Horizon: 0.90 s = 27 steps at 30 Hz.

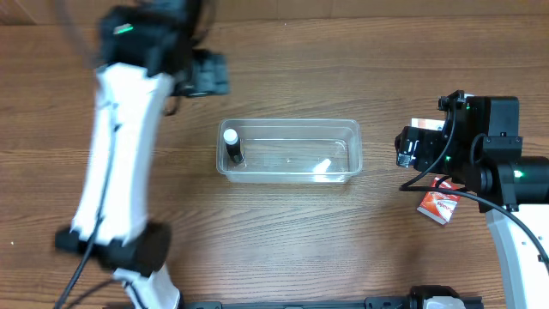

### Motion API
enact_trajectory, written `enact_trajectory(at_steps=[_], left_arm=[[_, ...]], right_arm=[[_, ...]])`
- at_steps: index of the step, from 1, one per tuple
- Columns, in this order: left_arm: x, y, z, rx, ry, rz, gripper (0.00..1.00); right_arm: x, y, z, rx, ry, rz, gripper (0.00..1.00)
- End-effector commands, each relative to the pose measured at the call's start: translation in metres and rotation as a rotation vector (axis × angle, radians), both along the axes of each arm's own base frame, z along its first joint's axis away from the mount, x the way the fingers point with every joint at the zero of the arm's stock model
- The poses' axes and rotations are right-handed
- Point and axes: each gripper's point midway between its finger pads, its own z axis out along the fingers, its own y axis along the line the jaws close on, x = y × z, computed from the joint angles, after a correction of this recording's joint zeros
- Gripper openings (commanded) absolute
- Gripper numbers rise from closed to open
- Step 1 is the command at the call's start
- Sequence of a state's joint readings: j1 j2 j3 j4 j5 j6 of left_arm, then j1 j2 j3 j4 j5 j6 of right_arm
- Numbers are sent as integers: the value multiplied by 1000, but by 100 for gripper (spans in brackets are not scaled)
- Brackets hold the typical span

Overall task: Pack container
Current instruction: 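Move the left gripper to the orange tube and grasp it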

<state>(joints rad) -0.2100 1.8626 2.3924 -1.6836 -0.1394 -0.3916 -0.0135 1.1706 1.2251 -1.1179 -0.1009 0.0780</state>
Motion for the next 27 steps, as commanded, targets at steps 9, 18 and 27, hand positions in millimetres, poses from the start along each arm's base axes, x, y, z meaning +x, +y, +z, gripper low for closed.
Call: enact_trajectory(at_steps=[9, 18, 27], left_arm=[[-113, 112, 9, 72, -97, 337, 100], [-29, 180, -113, -124, 137, 392, 100], [4, 177, -199, -124, 314, 335, 100]], right_arm=[[5, -1, 13, 4, -38, -3, 100], [5, 0, 12, 5, -35, -3, 100], [10, -1, 2, 6, 1, -3, 100]])
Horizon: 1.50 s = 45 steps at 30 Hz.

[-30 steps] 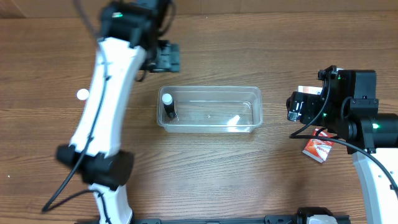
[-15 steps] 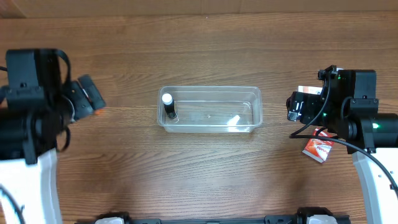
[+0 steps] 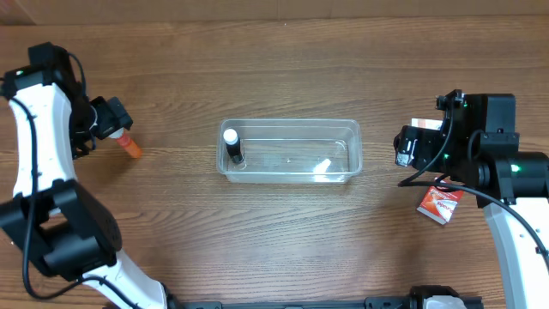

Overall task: Pack container
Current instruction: 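Move the left gripper to the orange tube and grasp it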

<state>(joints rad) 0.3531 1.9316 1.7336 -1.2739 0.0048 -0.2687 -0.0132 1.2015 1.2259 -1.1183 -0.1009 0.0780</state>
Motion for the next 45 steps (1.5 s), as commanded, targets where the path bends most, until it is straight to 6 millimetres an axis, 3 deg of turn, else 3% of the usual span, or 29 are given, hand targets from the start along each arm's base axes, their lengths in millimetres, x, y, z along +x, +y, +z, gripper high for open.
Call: enact_trajectory(at_steps=[1, 7, 24, 26, 30, 34, 39, 45], left_arm=[[16, -15, -7, 9, -22, -77, 100], [23, -21, -15, 21, -15, -101, 94], [9, -18, -46, 27, 55, -91, 94], [10, -17, -46, 28, 51, -88, 89], [9, -17, -46, 27, 54, -88, 65], [8, -17, -46, 28, 59, -89, 52], [8, -7, -45, 84, 64, -84, 42], [16, -6, -45, 86, 32, -83, 42]], right_arm=[[7, -1, 9, 5, -25, -3, 100], [7, -1, 9, 5, -22, -3, 100], [6, -1, 8, 5, -19, -3, 100], [6, -1, 8, 5, -19, -3, 100], [6, -1, 8, 5, -18, -3, 100], [6, -1, 8, 5, -18, -3, 100], [6, -1, 8, 5, -18, -3, 100], [6, -1, 8, 5, -19, -4, 100]])
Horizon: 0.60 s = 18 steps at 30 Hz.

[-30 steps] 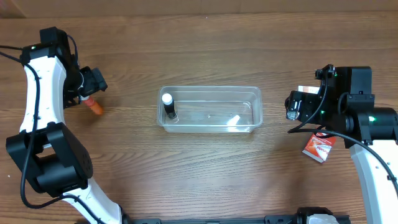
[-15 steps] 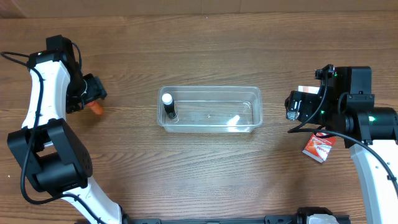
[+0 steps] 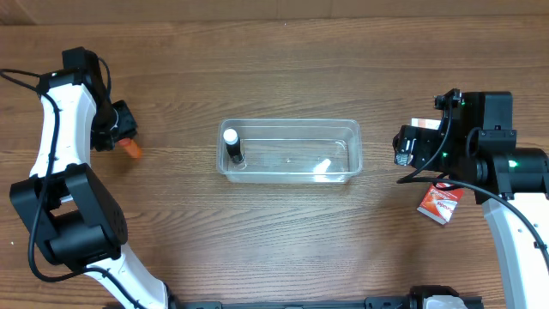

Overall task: Pack container
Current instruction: 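Move the left gripper to the orange tube and grasp it, then place the orange tube upright in the container beside the bottle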

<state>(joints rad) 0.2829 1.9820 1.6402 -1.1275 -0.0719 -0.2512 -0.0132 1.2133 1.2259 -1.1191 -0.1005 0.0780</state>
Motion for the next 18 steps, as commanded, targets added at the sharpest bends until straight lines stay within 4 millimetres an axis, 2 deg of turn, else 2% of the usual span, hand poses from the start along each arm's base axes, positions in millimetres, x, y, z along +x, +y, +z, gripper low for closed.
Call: enact_trajectory(at_steps=[1, 2, 9, 11, 14, 18], left_arm=[[-1, 4, -4, 11, 10, -3, 40], [-1, 4, -4, 11, 11, -3, 34], [-4, -1, -4, -17, 21, -4, 18], [-7, -5, 1, -29, 18, 13, 10], [-9, -19, 28, -37, -24, -7, 7], [-21, -59, 98, -21, -158, -104, 4]], right_arm=[[5, -1, 11, 5, -31, -3, 100], [5, -1, 11, 5, -31, -3, 100], [5, -1, 11, 5, -32, -3, 100], [5, -1, 11, 5, -32, -3, 100], [5, -1, 11, 5, -32, -3, 100], [5, -1, 11, 5, -32, -3, 100]])
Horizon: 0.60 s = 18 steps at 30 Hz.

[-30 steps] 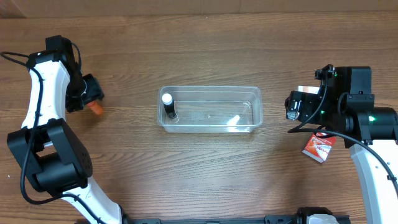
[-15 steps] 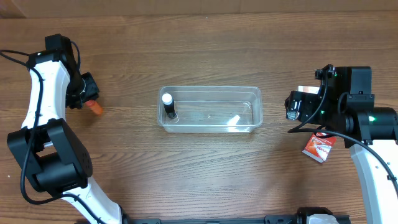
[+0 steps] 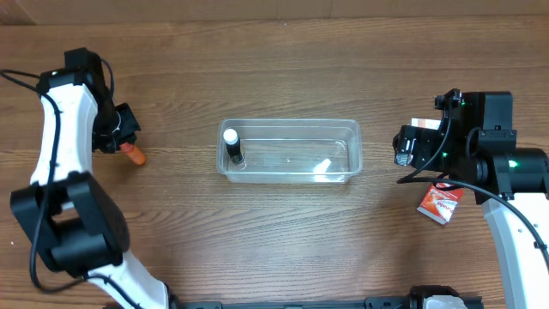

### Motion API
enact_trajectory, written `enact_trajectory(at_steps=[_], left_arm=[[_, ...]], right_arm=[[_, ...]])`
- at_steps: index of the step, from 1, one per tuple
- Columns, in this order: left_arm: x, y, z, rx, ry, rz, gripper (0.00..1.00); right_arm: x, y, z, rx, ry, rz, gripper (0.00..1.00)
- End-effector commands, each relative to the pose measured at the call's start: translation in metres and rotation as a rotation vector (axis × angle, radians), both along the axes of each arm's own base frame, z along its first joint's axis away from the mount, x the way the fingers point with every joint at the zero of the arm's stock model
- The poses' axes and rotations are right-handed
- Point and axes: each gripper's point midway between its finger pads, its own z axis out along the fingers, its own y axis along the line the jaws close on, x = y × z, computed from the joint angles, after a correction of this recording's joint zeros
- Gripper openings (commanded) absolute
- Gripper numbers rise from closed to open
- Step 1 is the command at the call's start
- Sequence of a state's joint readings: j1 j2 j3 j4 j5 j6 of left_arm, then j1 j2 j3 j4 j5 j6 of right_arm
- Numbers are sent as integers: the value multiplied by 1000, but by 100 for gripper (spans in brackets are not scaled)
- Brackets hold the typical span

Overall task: Pack container
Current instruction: 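Place the orange tube upright in the container beside the bottle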

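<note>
A clear plastic container (image 3: 287, 129) stands mid-table. Inside it, a black tube with a white cap (image 3: 231, 146) stands at the left end and a small white piece (image 3: 322, 165) lies toward the right. Far left, an orange stick-shaped item (image 3: 134, 154) lies on the wood, its upper end under my left gripper (image 3: 123, 137); the fingers are hidden from above. My right gripper (image 3: 405, 148) hovers just right of the container, its jaws not discernible.
A red and white packet (image 3: 439, 207) lies on the table under the right arm. A white and orange item (image 3: 420, 125) peeks out beside the right wrist. The wooden table's far edge runs along the top.
My left gripper has shifted slightly down and right over the orange item, which now sits a little lower and shows less of itself. The right arm and the container are unchanged.
The left arm was first blurred, reaching over the table left of the container. Then it stood at the far left, just above the orange item. After that it was at the item's upper end, and now covers it. The right arm stayed still throughout.
</note>
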<state>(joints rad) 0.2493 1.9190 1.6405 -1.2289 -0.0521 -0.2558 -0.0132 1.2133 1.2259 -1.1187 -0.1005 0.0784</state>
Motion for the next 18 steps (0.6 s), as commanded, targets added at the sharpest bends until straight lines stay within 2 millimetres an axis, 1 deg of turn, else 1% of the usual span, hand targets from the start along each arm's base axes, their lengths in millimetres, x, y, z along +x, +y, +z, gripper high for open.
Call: enact_trajectory(at_steps=[1, 3, 4, 5, 6, 7, 8, 9, 11, 13, 16, 18], left_arm=[[-7, -48, 93, 6, -223, -100, 4], [-20, -77, 125, 8, -292, -179, 4], [-29, -97, 141, 3, -334, -229, 4], [-42, -126, 157, -16, -377, -288, 4], [-48, -140, 163, -26, -392, -319, 4], [-55, -160, 167, -46, -402, -363, 4], [-59, -172, 167, -56, -400, -393, 4], [-63, -186, 165, -66, -390, -432, 5], [-68, -206, 157, -74, -359, -486, 7], [-70, -221, 143, -76, -311, -524, 7], [-62, -228, 115, -59, -219, -539, 4], [-55, -228, 95, -37, -159, -536, 4]], right_arm=[[5, -1, 11, 5, -31, -3, 100], [5, -1, 11, 5, -31, -3, 100], [5, -1, 11, 5, -31, -3, 100], [5, -1, 11, 5, -31, -3, 100], [5, -1, 11, 5, -31, -3, 100], [5, -1, 11, 5, -31, -3, 100], [5, -1, 11, 5, -31, -3, 100], [5, -1, 11, 6, -31, -3, 100], [5, 0, 11, 6, -30, -3, 100], [5, 0, 11, 6, -30, -3, 100], [4, 0, 11, 6, -25, -3, 100], [4, 0, 11, 5, -24, -3, 100]])
